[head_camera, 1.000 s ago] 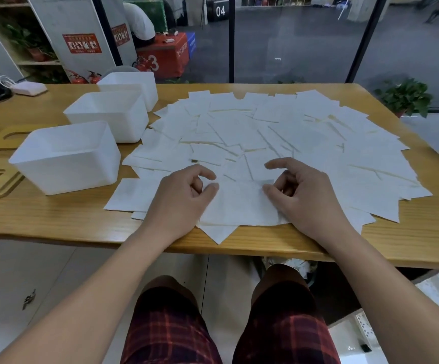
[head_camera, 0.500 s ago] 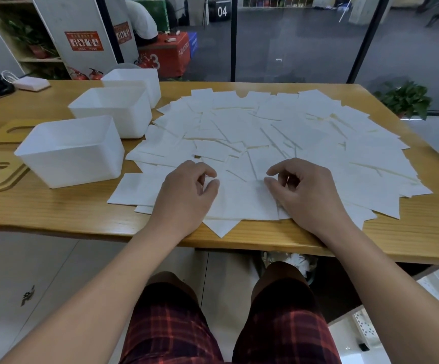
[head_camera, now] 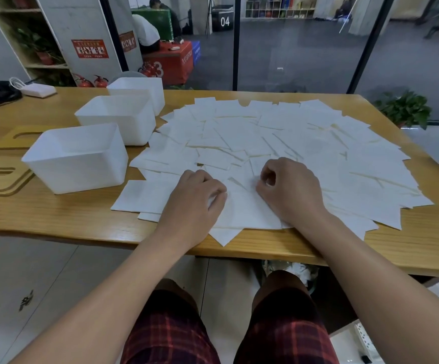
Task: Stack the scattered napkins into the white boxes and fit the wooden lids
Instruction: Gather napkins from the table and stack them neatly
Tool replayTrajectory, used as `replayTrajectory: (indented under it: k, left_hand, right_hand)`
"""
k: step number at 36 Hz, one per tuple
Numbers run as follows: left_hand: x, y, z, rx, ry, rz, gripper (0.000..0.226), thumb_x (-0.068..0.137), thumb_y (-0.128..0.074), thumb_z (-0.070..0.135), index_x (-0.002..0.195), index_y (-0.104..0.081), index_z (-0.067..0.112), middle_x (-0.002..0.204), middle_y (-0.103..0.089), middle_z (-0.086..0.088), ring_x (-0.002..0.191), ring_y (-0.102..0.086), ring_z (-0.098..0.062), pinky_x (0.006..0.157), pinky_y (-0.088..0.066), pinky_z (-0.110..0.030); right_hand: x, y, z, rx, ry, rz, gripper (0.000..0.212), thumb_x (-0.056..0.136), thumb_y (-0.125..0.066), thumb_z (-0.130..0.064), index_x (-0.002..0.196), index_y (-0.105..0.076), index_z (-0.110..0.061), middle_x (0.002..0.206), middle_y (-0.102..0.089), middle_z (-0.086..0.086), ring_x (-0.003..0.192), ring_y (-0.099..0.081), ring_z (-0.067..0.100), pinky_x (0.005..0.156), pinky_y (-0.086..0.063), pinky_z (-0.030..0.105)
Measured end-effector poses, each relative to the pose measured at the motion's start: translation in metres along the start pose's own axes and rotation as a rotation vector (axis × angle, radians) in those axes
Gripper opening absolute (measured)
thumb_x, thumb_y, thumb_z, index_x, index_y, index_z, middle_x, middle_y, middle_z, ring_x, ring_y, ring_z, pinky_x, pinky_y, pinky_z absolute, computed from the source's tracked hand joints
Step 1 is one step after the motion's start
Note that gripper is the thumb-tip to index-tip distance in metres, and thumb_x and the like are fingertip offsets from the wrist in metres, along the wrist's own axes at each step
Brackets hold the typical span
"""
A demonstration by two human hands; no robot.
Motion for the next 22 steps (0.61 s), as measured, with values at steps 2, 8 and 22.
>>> replayTrajectory:
  k: [2,8,22]
  left_hand:
    - [0.000,0.000,0.000,-0.004,-0.001,0.002,0.017,0.109,-0.061,0.034,0.114,-0.077,0.029,0.110,-0.061,0.013,0.112,-0.045,-0.006,0.089,-0.040,-0.019]
    - [0.000,0.000,0.000,0.006,0.004,0.009,0.019,0.110,-0.059,0.035,0.116,-0.076,0.029,0.111,-0.061,0.013,0.112,-0.045,-0.006,0.089,-0.041,-0.020]
    - [0.000,0.000,-0.001,0.004,0.021,-0.005,0.021,0.110,-0.057,0.038,0.118,-0.075,0.031,0.114,-0.060,0.014,0.111,-0.045,-0.004,0.088,-0.043,-0.020]
  right_hand:
    - [-0.001,-0.002,-0.001,-0.008,0.010,0.013,0.008,0.093,-0.067,-0.028,0.085,-0.067,-0.027,0.084,-0.061,-0.011,0.074,-0.057,0.011,0.059,-0.046,0.030]
    - [0.000,-0.006,-0.003,-0.050,0.012,-0.005,0.013,0.097,-0.062,-0.025,0.086,-0.067,-0.022,0.084,-0.062,-0.009,0.074,-0.059,0.014,0.062,-0.051,0.034]
    - [0.005,0.002,-0.011,-0.106,-0.002,-0.050,0.015,0.093,-0.062,-0.027,0.080,-0.061,-0.019,0.076,-0.061,-0.006,0.069,-0.056,0.016,0.059,-0.050,0.035]
Point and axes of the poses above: each hand's wrist, its own x-axis towards the middle knuckle, its own y-axis out of the back of the hand, z = x × y, the point moved 3 cm from there along x, towards the middle knuckle
